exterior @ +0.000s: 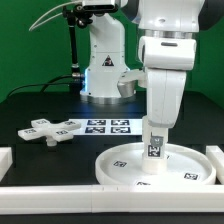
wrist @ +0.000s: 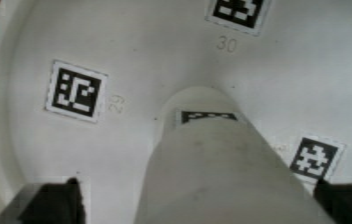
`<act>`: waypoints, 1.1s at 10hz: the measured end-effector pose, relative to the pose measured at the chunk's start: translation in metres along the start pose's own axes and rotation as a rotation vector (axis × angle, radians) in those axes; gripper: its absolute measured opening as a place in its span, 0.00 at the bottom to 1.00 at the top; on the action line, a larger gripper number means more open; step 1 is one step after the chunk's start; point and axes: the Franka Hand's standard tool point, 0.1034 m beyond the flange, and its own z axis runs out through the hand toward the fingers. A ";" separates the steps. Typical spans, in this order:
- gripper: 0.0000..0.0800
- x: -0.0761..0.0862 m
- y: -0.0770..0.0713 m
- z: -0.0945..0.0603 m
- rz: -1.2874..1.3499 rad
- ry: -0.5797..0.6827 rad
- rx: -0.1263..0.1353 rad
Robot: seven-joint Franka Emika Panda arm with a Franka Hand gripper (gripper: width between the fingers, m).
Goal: Assemble round table
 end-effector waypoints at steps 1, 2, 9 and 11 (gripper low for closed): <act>0.59 -0.001 -0.001 0.001 0.001 -0.002 0.006; 0.59 -0.001 -0.004 0.002 0.001 -0.004 0.015; 0.51 -0.005 -0.008 0.003 0.383 -0.025 0.062; 0.51 -0.003 -0.009 0.003 0.540 -0.024 0.065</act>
Offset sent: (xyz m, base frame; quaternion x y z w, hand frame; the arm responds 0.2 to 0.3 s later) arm 0.0000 0.0000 0.0000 0.0000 0.0000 0.0000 1.0000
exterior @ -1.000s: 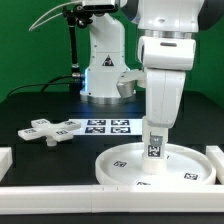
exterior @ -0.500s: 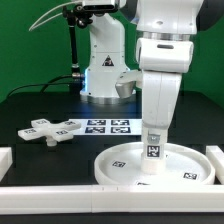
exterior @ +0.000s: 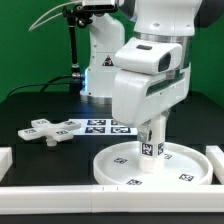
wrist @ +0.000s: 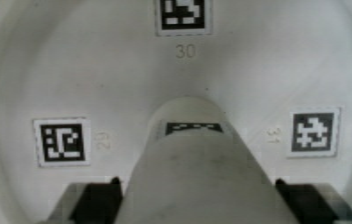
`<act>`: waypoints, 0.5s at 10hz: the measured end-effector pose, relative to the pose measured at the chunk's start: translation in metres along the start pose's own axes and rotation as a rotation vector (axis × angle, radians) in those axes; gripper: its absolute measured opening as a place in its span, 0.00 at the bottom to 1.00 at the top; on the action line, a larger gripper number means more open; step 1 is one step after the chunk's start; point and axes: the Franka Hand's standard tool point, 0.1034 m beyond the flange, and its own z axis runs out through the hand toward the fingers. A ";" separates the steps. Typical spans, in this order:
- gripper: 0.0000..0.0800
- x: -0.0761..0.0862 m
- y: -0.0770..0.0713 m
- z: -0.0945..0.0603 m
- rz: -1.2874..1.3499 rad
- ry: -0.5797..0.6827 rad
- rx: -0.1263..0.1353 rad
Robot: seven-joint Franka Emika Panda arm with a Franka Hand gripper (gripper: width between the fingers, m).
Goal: Assemble round table
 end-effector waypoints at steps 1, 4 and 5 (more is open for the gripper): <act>0.51 0.000 0.000 0.000 0.071 0.000 0.000; 0.51 0.000 0.000 0.000 0.261 0.000 0.000; 0.51 0.000 0.000 0.000 0.351 0.006 0.008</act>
Offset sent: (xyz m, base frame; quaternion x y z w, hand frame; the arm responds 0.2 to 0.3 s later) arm 0.0000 0.0000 0.0000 0.0000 0.0000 0.1938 0.9810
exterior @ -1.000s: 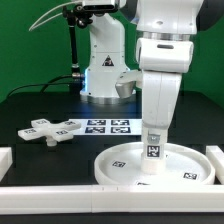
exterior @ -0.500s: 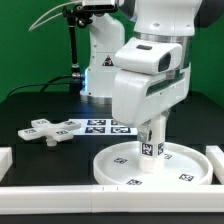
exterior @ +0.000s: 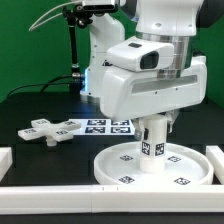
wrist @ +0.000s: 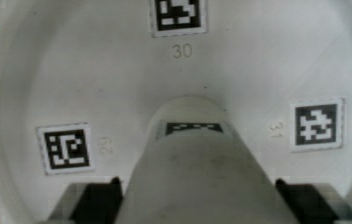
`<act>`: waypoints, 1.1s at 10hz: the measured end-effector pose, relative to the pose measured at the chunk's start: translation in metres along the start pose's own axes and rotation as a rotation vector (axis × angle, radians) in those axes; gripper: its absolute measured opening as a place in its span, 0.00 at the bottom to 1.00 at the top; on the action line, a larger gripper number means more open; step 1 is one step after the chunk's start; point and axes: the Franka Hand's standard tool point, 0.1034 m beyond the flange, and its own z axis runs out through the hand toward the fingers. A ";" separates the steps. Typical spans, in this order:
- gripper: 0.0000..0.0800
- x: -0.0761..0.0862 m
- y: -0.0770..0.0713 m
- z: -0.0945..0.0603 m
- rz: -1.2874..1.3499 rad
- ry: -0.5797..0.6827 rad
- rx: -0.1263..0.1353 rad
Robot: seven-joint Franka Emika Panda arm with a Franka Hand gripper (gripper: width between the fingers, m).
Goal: Assemble round table
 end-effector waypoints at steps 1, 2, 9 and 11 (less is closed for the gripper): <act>0.51 -0.001 0.001 0.000 0.121 0.006 0.017; 0.51 -0.001 0.001 0.000 0.260 0.010 0.038; 0.51 0.003 -0.003 0.000 0.975 0.009 0.101; 0.51 0.004 -0.003 0.000 1.072 0.005 0.103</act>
Offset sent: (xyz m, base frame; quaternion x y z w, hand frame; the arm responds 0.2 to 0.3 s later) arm -0.0021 0.0086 0.0007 0.0532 0.0169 0.2953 0.9538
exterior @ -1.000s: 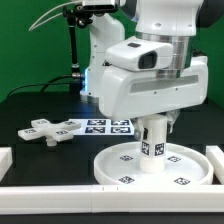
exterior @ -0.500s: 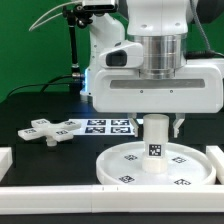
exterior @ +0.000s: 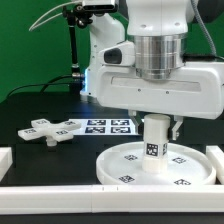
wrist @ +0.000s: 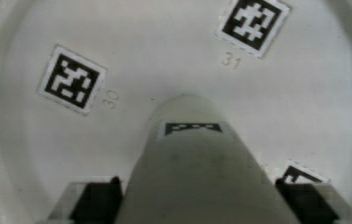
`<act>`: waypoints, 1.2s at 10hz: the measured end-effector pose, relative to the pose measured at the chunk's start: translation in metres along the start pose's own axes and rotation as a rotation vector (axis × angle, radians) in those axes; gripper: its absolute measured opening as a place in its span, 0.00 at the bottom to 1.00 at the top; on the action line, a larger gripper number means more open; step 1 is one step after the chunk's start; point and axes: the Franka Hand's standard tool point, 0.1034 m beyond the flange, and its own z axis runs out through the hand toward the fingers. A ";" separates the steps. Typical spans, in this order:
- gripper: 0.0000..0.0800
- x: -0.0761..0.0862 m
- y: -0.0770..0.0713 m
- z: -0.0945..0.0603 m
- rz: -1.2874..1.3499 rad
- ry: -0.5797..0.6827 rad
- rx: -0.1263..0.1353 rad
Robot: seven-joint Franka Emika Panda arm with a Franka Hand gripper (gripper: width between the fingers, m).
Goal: Assemble round table
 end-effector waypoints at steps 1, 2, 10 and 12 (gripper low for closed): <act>0.51 0.000 0.000 0.000 0.051 0.000 0.001; 0.51 0.000 -0.001 0.000 0.124 0.001 0.003; 0.51 0.003 -0.001 0.000 0.898 -0.032 0.100; 0.77 0.002 -0.003 0.000 0.885 -0.032 0.099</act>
Offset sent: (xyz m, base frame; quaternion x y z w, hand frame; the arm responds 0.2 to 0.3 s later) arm 0.0000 -0.0063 0.0023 0.0417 -0.0128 0.3221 0.9457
